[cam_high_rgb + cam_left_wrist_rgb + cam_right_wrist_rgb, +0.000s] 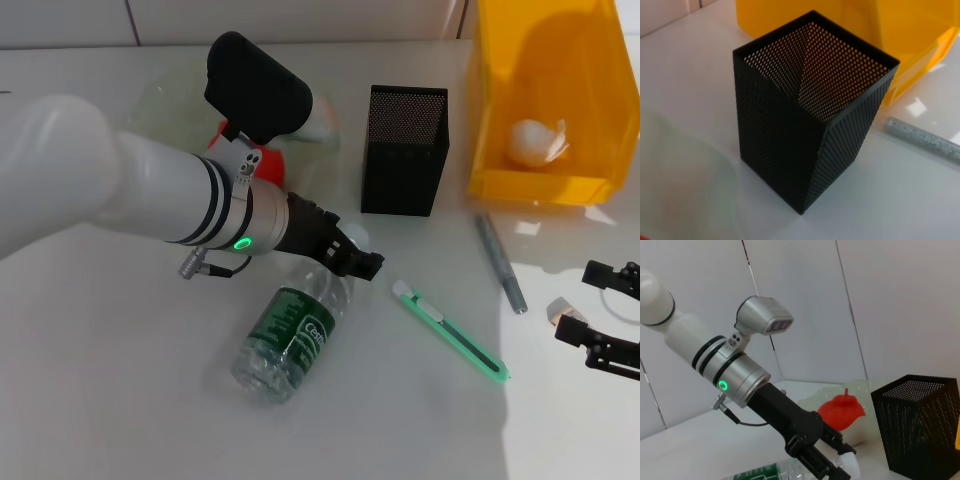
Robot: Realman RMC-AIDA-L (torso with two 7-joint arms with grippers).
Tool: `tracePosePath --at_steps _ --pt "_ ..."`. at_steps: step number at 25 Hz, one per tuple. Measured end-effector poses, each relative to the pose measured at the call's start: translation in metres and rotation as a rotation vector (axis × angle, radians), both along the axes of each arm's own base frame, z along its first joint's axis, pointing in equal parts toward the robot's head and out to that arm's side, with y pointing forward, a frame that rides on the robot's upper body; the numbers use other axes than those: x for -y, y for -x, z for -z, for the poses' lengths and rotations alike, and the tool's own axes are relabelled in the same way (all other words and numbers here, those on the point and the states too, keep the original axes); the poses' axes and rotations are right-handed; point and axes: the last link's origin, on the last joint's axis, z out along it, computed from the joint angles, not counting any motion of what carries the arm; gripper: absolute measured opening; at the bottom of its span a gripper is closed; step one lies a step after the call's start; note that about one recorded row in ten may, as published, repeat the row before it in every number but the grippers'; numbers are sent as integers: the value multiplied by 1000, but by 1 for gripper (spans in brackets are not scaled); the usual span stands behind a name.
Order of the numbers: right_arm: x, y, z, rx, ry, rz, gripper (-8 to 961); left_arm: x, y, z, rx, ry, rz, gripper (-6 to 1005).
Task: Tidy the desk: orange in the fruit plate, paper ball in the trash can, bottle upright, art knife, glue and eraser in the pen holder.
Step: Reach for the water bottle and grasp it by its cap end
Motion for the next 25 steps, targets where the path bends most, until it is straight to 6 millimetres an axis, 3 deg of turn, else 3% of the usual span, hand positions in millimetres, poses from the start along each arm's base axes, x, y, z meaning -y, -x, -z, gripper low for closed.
tracePosePath --at_steps 24,25 --pt "-1 0 2 -1 22 9 835 9 -7 10 -61 35 97 770" --pt "-1 0 2 -1 22 9 835 9 -7 10 -61 35 97 734"
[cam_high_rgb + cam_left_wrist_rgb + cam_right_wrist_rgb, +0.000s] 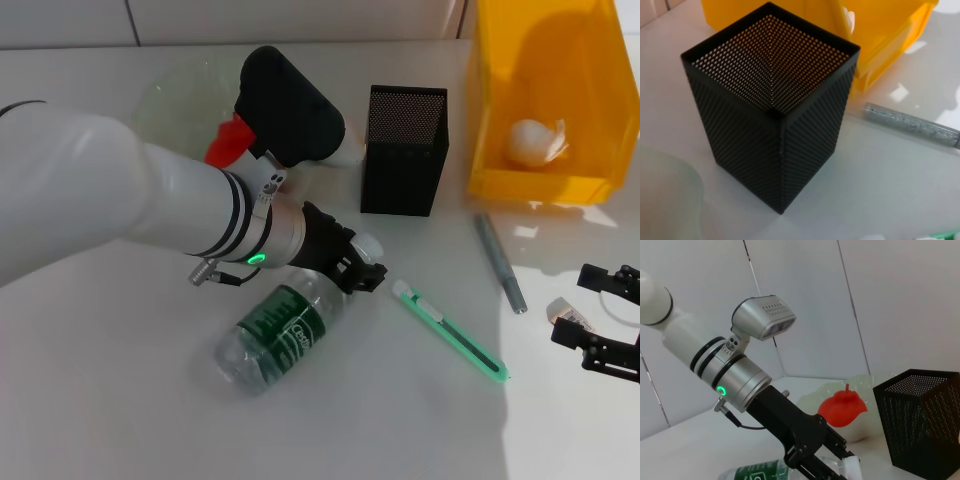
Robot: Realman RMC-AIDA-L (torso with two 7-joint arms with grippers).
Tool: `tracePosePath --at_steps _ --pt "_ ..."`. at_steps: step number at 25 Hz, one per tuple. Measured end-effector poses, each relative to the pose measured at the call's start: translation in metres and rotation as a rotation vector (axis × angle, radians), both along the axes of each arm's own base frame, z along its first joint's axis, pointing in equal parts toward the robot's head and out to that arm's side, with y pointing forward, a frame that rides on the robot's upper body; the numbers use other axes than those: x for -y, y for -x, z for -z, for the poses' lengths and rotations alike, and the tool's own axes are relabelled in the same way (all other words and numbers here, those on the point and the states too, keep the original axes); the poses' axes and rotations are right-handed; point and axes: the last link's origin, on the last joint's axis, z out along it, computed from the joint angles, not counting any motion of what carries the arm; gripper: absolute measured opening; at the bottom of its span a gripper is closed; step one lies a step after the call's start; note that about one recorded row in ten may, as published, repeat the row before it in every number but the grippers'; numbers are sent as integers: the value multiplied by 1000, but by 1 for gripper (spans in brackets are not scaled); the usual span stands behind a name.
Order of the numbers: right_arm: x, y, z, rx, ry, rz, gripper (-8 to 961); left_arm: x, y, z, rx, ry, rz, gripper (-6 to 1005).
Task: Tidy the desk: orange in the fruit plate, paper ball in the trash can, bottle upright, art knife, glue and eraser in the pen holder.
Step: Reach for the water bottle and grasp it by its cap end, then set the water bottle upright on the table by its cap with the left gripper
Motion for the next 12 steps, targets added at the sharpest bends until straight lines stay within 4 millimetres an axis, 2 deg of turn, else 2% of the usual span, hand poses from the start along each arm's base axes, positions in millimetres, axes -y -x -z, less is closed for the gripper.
tracePosePath --at_steps 4,8,12 --pt "0 -1 0 2 -1 5 835 0 0 0 -30 -3 26 591" --pt "0 -1 0 0 1 10 835 2 0 1 -38 3 31 514" --pt "0 -1 0 -2 2 12 835 9 -9 -3 -33 16 64 457"
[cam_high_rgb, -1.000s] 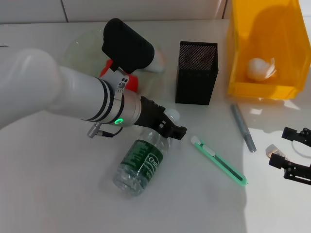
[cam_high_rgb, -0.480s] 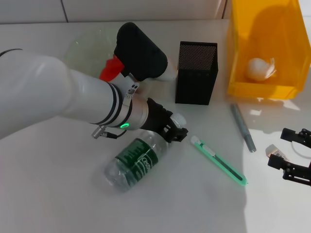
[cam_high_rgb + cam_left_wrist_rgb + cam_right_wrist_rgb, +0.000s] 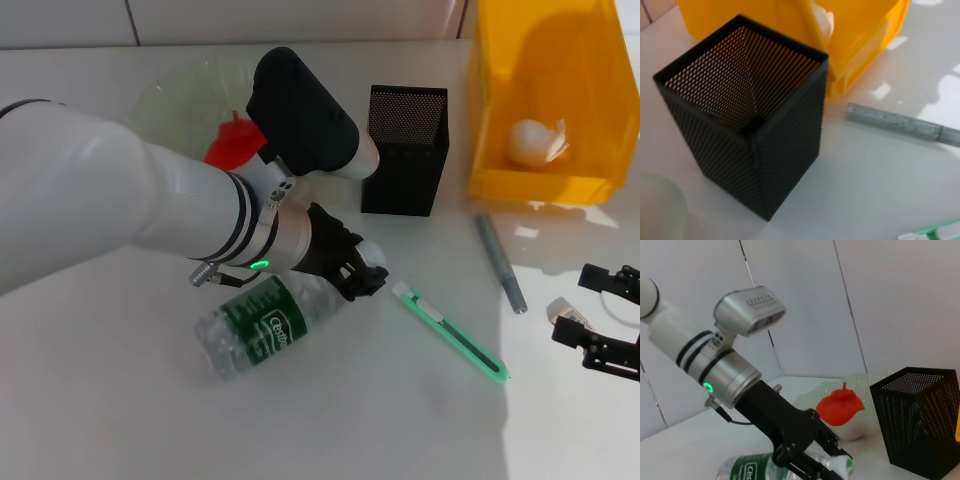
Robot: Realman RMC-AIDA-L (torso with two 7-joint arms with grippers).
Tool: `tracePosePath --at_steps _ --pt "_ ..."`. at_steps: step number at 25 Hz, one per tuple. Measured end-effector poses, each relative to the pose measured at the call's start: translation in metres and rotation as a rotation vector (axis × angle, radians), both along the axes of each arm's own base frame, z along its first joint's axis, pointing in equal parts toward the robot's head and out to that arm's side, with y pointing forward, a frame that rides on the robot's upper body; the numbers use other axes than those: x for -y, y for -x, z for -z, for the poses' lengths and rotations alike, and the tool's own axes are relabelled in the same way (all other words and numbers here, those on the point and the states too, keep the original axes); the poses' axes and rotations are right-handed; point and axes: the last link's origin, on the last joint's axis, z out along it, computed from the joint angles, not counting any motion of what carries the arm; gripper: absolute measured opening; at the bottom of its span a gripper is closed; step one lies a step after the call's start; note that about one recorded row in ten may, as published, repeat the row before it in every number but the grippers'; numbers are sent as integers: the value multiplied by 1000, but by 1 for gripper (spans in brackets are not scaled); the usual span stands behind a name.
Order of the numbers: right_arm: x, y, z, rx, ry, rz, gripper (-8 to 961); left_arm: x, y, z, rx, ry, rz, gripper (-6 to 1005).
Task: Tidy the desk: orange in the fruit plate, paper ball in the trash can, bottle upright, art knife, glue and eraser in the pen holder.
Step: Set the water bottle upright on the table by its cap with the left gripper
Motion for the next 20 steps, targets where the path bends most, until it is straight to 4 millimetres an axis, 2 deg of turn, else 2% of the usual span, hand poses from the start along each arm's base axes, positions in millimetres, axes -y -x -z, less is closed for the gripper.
tracePosePath --at_steps 4,6,7,8,9,10,11,13,14,20 --pt "0 0 0 0 0 0 835 13 -12 -16 10 -4 51 455" --pt "0 0 0 0 0 0 835 20 -18 -33 24 -24 87 453" --pt "0 0 0 -2 1 -1 835 20 -18 -33 24 -24 87 452" --pt "0 0 0 -2 1 -1 835 22 -19 -42 33 -36 99 451" --pt "0 0 0 -3 2 -1 835 25 -22 -61 52 -65 125 450" --pt "0 1 0 -5 4 -1 835 25 -22 -61 52 -65 125 450" --pt "0 1 0 -6 5 1 835 28 -22 -76 68 -96 137 449" --pt "0 1 -1 -8 7 3 835 28 -22 -76 68 -96 137 448" --pt "0 1 -1 -8 7 2 835 32 -14 -102 78 -162 134 448" --pt "-1 2 -2 -12 11 5 835 32 -4 -121 76 -206 91 445"
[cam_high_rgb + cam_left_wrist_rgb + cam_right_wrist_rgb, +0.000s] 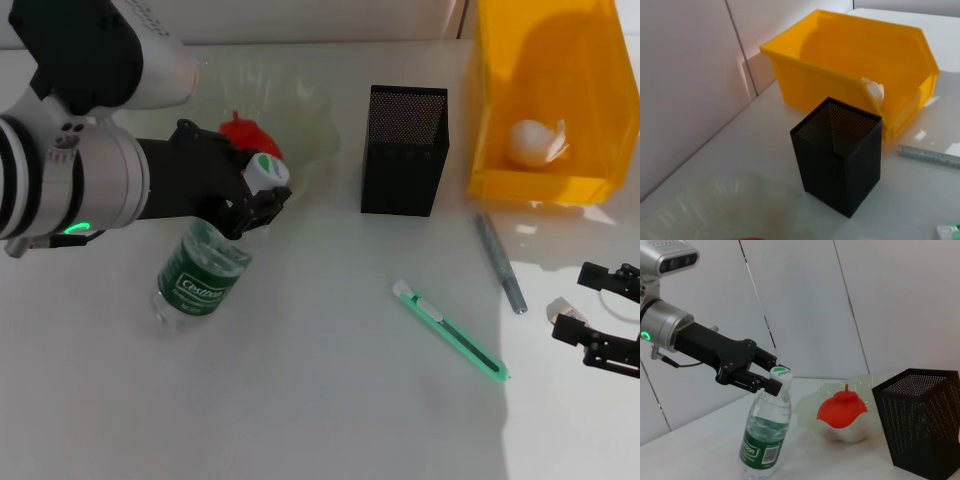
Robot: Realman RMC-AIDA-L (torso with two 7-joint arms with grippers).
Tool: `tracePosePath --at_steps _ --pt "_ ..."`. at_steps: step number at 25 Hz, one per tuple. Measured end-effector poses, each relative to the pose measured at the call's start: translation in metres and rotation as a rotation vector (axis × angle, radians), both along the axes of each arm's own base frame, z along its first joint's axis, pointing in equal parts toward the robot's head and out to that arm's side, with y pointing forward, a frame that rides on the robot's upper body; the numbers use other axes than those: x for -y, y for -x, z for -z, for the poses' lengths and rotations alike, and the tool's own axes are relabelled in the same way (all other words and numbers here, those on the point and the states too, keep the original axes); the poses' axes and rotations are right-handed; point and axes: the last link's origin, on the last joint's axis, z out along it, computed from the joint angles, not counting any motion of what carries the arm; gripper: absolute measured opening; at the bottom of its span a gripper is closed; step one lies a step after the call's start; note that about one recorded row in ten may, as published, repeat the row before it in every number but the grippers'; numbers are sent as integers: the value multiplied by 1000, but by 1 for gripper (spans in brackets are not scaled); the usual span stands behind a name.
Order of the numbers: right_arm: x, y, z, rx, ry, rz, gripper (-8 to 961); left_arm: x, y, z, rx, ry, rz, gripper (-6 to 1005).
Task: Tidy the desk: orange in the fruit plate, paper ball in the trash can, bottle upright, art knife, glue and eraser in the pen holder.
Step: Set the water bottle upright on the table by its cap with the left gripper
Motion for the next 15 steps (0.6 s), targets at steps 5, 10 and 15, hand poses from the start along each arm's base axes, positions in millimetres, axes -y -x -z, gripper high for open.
tracePosePath --at_steps 5,10,15 --pt "-2 2 0 -6 7 -2 833 3 3 -10 -8 -5 -18 444" --pt "-3 3 0 -7 9 -5 833 5 3 -22 28 -34 -29 445" --pt "-3 3 0 -7 8 -5 834 6 6 -26 40 -32 -46 445"
